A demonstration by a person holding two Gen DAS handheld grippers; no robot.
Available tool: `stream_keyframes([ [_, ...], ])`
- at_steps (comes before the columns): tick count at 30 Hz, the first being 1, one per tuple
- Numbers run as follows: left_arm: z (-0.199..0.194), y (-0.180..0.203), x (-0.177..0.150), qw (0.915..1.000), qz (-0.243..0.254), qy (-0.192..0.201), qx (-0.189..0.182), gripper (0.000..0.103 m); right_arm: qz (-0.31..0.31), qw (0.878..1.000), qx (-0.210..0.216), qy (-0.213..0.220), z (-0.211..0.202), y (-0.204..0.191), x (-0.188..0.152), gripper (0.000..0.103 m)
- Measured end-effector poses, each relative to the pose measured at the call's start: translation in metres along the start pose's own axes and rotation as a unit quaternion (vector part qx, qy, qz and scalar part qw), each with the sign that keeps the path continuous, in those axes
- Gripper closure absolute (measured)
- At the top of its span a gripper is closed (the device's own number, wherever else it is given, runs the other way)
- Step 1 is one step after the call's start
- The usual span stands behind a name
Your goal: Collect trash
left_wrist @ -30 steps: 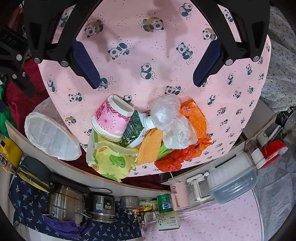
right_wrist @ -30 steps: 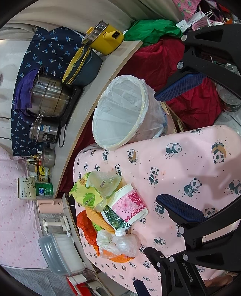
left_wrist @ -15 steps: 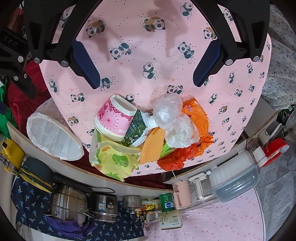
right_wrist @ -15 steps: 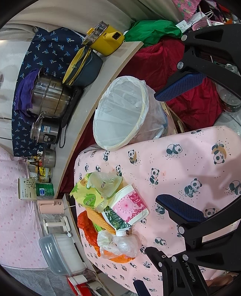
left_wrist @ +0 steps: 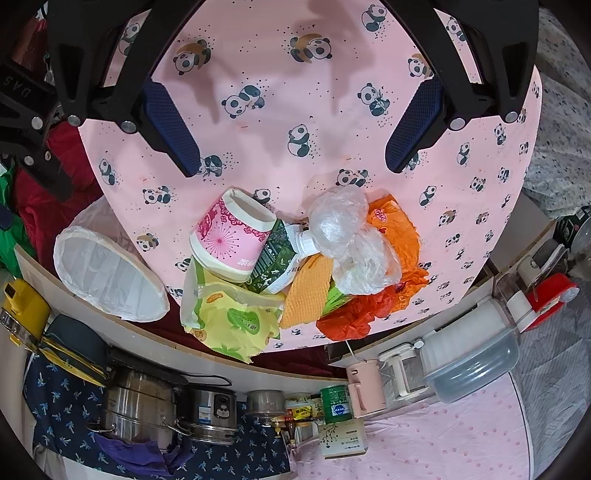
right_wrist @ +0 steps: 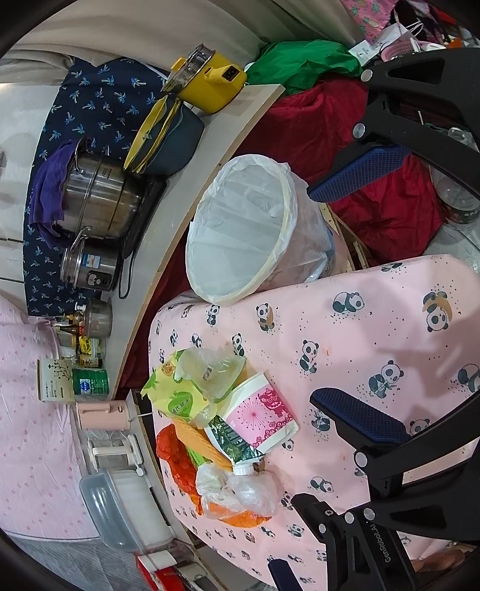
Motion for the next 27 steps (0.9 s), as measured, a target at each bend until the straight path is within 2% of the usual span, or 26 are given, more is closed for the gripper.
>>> stream_keyframes([
  [19,0.002,-0.002,0.006,1.0000,-0.003,0.003,0.000,0.007,0.002,1.000,-0.008,0.004,0.005,0.003,0.008,0.007],
  [27,0.015,-0.019,0.018,0.9998,-0.017,0.008,0.002,0.007,0.013,1.000,-0.003,0.017,0.019,0.000,0.029,0.007],
])
Point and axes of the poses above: each gripper's, at about its wrist camera, not at the fingertips, and z roughly the way its jaws point, y to its right, x to its top, the point moved 3 cm from there along z, roughly the way its jaws point, and after that the axes turned 9 degrees about -z, right-handed, at the moved point
